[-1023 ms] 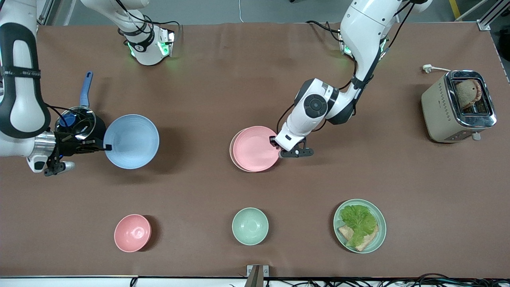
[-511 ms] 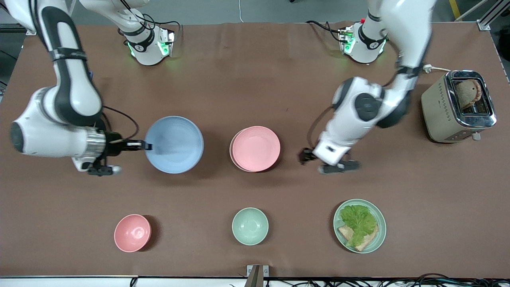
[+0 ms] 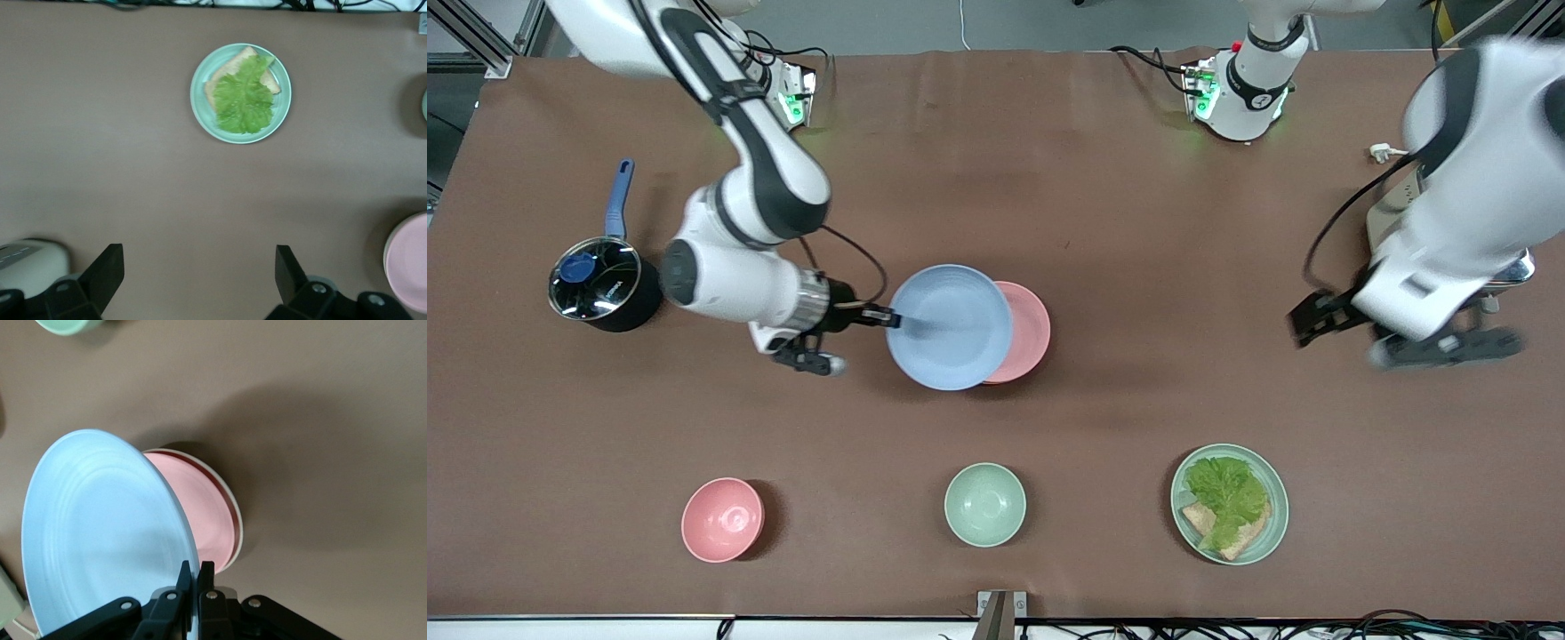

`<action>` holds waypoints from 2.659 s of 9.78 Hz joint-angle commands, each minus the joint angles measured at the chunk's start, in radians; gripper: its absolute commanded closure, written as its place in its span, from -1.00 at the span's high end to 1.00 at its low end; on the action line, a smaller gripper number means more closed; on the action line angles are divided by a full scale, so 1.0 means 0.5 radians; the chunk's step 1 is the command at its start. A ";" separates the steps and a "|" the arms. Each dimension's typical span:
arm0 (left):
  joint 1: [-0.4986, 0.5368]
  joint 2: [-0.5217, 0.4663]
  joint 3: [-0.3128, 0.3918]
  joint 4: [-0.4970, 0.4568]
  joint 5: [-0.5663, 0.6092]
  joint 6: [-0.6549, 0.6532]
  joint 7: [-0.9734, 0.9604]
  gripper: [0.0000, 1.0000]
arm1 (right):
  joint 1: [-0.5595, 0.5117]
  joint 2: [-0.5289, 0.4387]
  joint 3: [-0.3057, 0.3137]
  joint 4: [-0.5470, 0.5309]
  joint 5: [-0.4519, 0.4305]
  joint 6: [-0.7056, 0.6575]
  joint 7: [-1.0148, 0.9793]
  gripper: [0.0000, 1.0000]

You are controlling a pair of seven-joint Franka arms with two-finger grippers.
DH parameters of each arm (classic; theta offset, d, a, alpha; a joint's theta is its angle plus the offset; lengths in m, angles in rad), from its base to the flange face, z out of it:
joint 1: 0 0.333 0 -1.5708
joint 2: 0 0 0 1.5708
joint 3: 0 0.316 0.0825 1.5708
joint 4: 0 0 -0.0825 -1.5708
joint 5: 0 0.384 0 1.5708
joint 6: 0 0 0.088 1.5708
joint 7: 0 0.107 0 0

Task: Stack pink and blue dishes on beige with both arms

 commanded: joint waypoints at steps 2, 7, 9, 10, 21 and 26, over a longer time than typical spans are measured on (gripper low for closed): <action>0.140 -0.235 -0.013 -0.027 0.011 -0.206 0.316 1.00 | 0.133 0.092 0.063 -0.168 0.039 0.401 0.099 -0.96; 0.193 -0.509 -0.007 -0.103 -0.115 -0.589 0.400 1.00 | 0.222 0.129 0.066 -0.333 0.014 0.612 0.091 -0.96; 0.193 -0.607 -0.013 -0.229 -0.201 -0.600 0.348 1.00 | 0.247 0.147 0.066 -0.334 0.014 0.668 0.091 -0.96; 0.196 -0.610 -0.013 -0.235 -0.207 -0.600 0.345 1.00 | 0.256 0.160 0.063 -0.337 0.014 0.693 0.088 -0.95; 0.247 -0.610 -0.007 -0.226 -0.216 -0.612 0.391 1.00 | 0.076 -0.231 0.047 -0.336 -0.037 0.363 0.091 1.00; 0.245 -0.562 -0.022 -0.214 -0.213 -0.575 0.351 1.00 | -0.191 -0.708 -0.219 -0.071 -0.985 -0.630 0.106 1.00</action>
